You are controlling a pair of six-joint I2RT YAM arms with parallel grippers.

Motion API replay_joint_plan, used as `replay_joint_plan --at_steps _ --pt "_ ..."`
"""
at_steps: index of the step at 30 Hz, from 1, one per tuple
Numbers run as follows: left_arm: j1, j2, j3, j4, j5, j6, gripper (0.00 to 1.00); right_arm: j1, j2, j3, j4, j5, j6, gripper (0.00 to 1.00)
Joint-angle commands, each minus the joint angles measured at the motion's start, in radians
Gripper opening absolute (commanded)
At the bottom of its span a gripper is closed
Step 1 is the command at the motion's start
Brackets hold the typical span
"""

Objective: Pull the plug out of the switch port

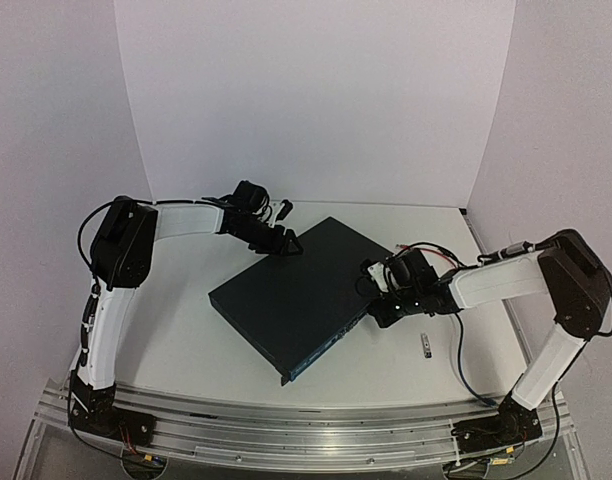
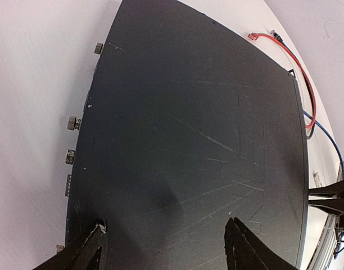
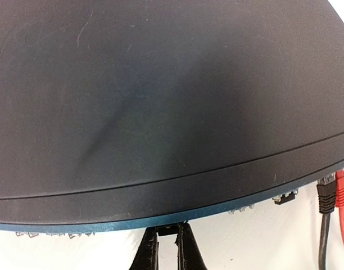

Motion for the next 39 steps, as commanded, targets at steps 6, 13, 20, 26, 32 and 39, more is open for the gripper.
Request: replay_joint_plan --at_steps 6,13,20,26,32,39 --pt "0.006 0.084 -0.040 -0.159 -0.096 -0.014 0.70 0.002 -0.104 -0.191 0.025 0.038 0.136 0.04" --pt "0.006 0.082 -0.052 -0.163 -0.093 -0.013 0.70 0.005 -0.123 -0.207 0.046 0.021 0.137 0.06" --pt "0.006 0.072 -0.053 -0.158 -0.083 -0.013 0.71 0.004 -0.167 -0.146 0.040 0.022 0.167 0.39" --pt "0.006 0.062 -0.058 -0.154 -0.078 -0.015 0.70 0.004 -0.165 -0.057 -0.017 0.069 0.359 0.86" --pt "0.006 0.048 -0.068 -0.146 -0.070 -0.014 0.70 0.004 -0.149 0.013 -0.134 0.129 0.425 0.91" --pt "0.006 0.051 -0.065 -0.143 -0.063 -0.010 0.71 0.004 -0.142 0.031 -0.207 0.165 0.400 0.93"
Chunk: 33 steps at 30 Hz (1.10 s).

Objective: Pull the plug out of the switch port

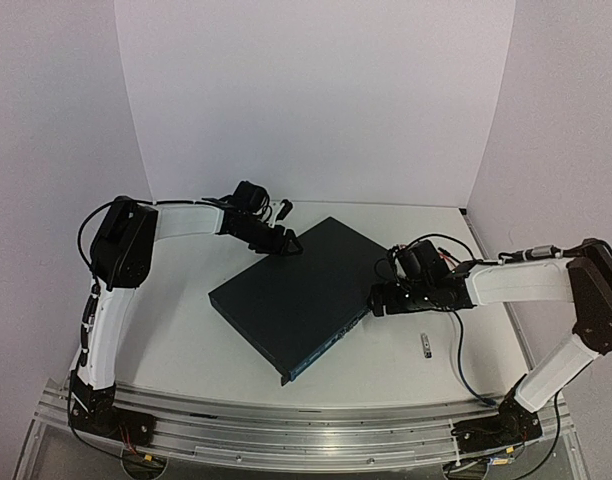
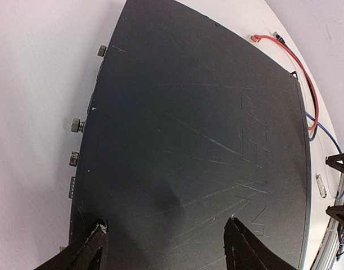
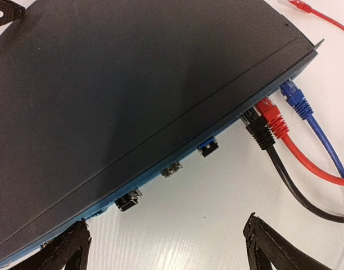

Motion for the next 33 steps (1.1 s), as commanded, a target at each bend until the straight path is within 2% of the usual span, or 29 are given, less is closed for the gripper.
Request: replay_joint_plan --at_steps 1,9,33 --pt "0.008 0.054 -0.055 -0.153 -0.047 -0.009 0.70 0.001 -0.002 0.034 -0.074 0.008 -0.016 0.93" --pt "0.008 0.062 -0.045 -0.153 -0.044 -0.008 0.71 0.001 0.065 0.076 -0.073 -0.035 -0.087 0.95" --pt "0.008 0.061 -0.040 -0.163 -0.050 -0.004 0.70 0.011 0.145 0.107 -0.050 0.070 -0.117 0.98"
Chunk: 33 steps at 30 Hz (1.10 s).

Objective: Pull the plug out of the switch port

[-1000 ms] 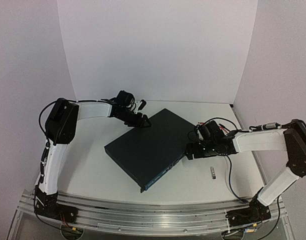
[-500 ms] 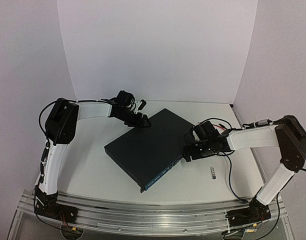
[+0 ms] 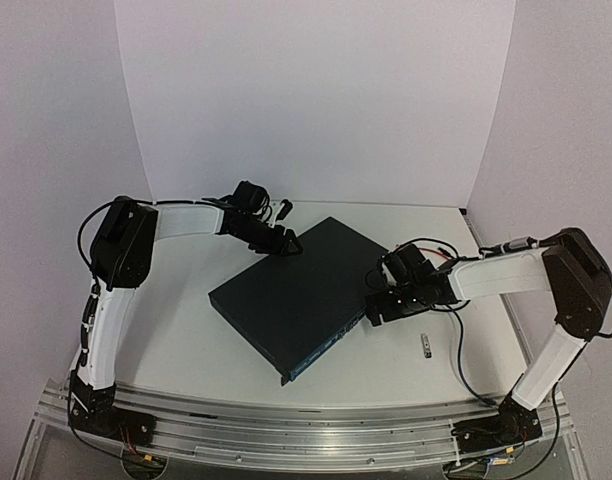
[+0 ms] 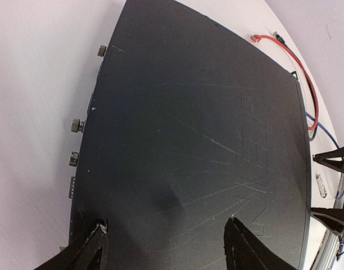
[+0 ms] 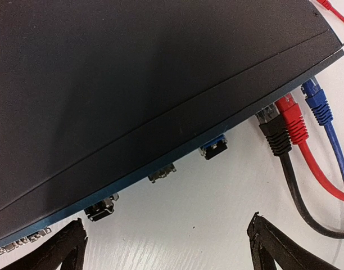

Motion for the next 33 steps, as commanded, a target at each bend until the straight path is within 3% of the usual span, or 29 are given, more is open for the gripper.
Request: replay_joint_plan --at_steps 1,18,33 --pt "0.008 0.062 -0.039 -0.163 -0.050 -0.005 0.70 0.006 0.018 0.037 0.026 0.039 0.006 0.98" --pt "0.008 0.066 -0.033 -0.166 -0.054 0.015 0.70 0.005 0.041 0.070 0.026 0.182 0.143 0.98" --pt "0.011 0.075 -0.036 -0.180 -0.086 0.024 0.70 -0.007 -0.025 0.082 -0.204 0.266 0.392 0.98"
